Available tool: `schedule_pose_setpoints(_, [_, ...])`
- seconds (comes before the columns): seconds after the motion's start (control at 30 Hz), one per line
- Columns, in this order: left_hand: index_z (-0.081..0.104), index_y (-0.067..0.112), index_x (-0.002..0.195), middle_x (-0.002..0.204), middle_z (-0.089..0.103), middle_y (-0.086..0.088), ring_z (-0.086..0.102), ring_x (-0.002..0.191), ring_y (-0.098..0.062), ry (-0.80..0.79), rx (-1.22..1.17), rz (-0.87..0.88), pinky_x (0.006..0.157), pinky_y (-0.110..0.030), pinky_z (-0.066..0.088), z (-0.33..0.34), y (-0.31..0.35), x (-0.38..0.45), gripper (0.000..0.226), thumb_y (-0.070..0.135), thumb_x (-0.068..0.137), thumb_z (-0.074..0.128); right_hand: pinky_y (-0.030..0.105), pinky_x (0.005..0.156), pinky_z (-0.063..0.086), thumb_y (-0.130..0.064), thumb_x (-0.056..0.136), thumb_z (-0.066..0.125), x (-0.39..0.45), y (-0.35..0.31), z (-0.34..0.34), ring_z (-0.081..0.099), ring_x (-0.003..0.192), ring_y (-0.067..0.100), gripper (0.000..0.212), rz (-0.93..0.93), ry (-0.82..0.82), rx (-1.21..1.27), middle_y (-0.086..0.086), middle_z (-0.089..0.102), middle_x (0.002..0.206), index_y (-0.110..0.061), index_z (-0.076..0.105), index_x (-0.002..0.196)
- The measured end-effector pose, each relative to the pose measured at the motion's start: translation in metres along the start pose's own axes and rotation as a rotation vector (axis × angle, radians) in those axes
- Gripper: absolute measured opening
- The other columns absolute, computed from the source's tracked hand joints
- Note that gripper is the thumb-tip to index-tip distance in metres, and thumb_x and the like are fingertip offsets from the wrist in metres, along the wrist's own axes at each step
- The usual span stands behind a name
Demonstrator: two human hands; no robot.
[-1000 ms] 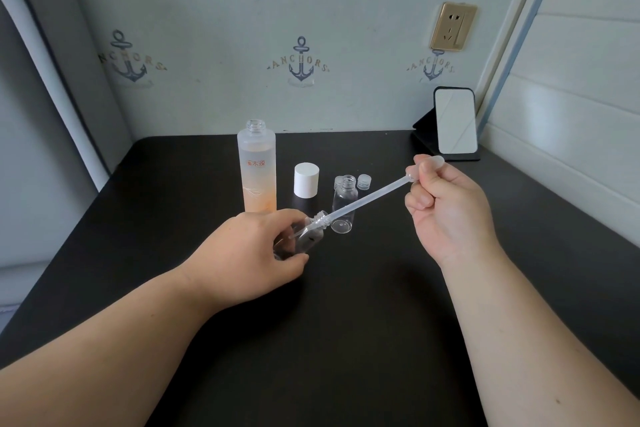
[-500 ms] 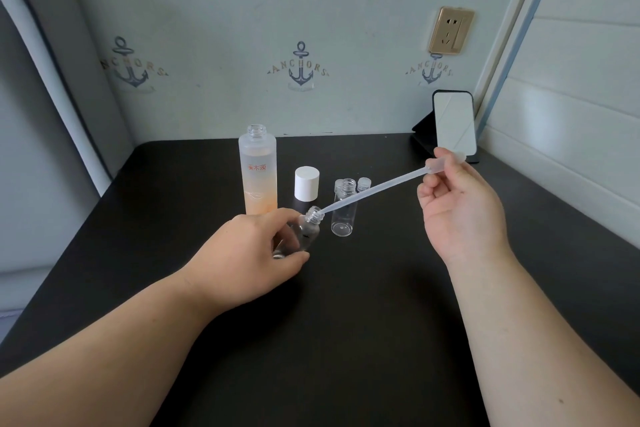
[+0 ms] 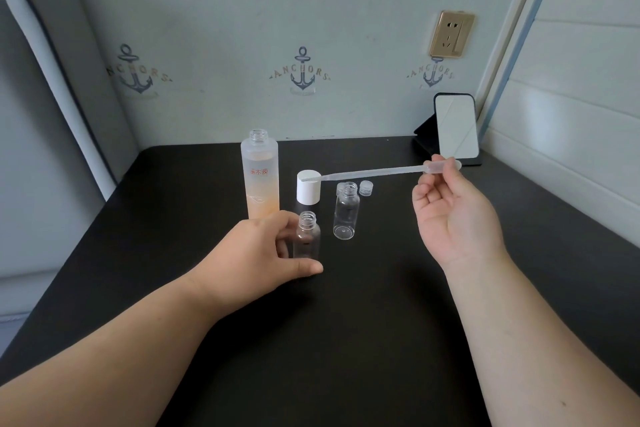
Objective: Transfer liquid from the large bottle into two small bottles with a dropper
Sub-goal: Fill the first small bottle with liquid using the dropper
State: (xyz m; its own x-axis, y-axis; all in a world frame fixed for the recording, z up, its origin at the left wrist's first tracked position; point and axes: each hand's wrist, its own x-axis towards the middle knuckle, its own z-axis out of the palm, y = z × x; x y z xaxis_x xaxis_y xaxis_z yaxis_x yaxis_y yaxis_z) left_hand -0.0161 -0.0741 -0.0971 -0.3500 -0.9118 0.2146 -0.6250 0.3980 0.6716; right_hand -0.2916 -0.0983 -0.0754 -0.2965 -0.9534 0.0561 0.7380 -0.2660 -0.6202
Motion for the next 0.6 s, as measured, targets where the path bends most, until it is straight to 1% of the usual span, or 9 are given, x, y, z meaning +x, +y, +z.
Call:
schedule_pose_setpoints(0.07, [0.062,0.042,0.106,0.090,0.068,0.030,0.066,0.078,-0.008,0.135,-0.073,0.071,0.068,-0.016,0.050,-0.005,0.001,-0.004,0.041,0.068,0.076,0.071,0.023,0.067,0.053,-0.010,0.096,0.065,0.000,0.000,0.000,0.065,0.069,0.012,0.026,0.013,-0.011,0.024,0.007,0.062,0.110,-0.003,0.079,0.075])
schedule_pose_setpoints(0.13, [0.064,0.039,0.097,0.088,0.071,0.014,0.067,0.079,-0.014,0.374,-0.175,0.145,0.068,-0.022,0.052,-0.009,0.003,-0.009,0.029,0.065,0.086,0.058,0.024,0.068,0.053,-0.012,0.089,0.070,0.000,0.000,0.000,0.065,0.070,0.012,0.018,0.028,-0.020,0.036,0.007,0.061,0.113,-0.003,0.080,0.076])
schedule_pose_setpoints(0.23, [0.054,0.042,0.095,0.089,0.061,0.014,0.060,0.082,-0.005,0.682,-0.178,0.125,0.067,-0.010,0.047,-0.012,0.003,-0.010,0.010,0.051,0.091,0.056,0.026,0.067,0.055,-0.010,0.092,0.068,0.000,0.001,0.000,0.066,0.070,0.015,0.016,0.053,-0.011,0.074,0.010,0.070,0.100,0.001,0.079,0.087])
schedule_pose_setpoints(0.27, [0.052,0.041,0.101,0.092,0.058,0.015,0.057,0.084,-0.004,0.728,-0.185,0.078,0.069,-0.010,0.046,-0.013,0.002,-0.008,0.015,0.047,0.091,0.060,0.026,0.067,0.055,-0.010,0.095,0.066,0.001,0.001,0.000,0.066,0.069,0.016,0.016,0.057,-0.008,0.074,0.010,0.072,0.094,0.001,0.078,0.092])
schedule_pose_setpoints(0.33, [0.049,0.034,0.123,0.105,0.055,0.018,0.056,0.093,-0.002,0.694,-0.218,-0.027,0.079,-0.015,0.048,-0.014,-0.005,-0.002,0.039,0.035,0.090,0.070,0.024,0.068,0.055,-0.010,0.099,0.062,0.001,0.002,0.001,0.067,0.068,0.015,0.017,0.054,-0.012,0.050,0.009,0.075,0.087,0.001,0.075,0.096])
schedule_pose_setpoints(0.4, [0.038,0.030,0.145,0.125,0.054,0.021,0.056,0.107,0.001,0.535,-0.254,-0.113,0.090,-0.023,0.047,-0.013,-0.009,0.005,0.065,0.031,0.090,0.073,0.024,0.069,0.056,-0.010,0.100,0.060,0.001,0.003,0.001,0.068,0.069,0.013,0.018,0.046,-0.020,0.025,0.006,0.077,0.086,0.001,0.073,0.096])
schedule_pose_setpoints(0.43, [0.033,0.031,0.150,0.126,0.051,0.027,0.055,0.109,0.006,0.462,-0.267,-0.132,0.091,-0.021,0.045,-0.011,-0.010,0.008,0.072,0.034,0.090,0.073,0.024,0.070,0.056,-0.010,0.100,0.060,0.001,0.003,0.002,0.069,0.070,0.013,0.019,0.041,-0.022,0.018,0.006,0.077,0.089,0.000,0.074,0.094])
schedule_pose_setpoints(0.5, [0.037,0.036,0.146,0.111,0.053,0.035,0.056,0.096,0.017,0.393,-0.253,-0.163,0.083,-0.015,0.043,-0.008,-0.012,0.013,0.065,0.040,0.090,0.071,0.024,0.072,0.056,-0.009,0.101,0.059,0.001,0.002,0.003,0.070,0.074,0.013,0.025,0.029,-0.026,0.002,0.006,0.074,0.103,-0.001,0.077,0.086])
schedule_pose_setpoints(0.6, [0.047,0.053,0.115,0.096,0.062,0.036,0.056,0.090,0.024,0.392,-0.224,-0.188,0.070,-0.013,0.043,-0.006,-0.014,0.017,0.034,0.042,0.091,0.070,0.023,0.073,0.055,-0.009,0.101,0.057,-0.001,-0.001,0.004,0.070,0.075,0.012,0.034,0.007,-0.039,-0.015,0.008,0.064,0.114,-0.004,0.081,0.078])
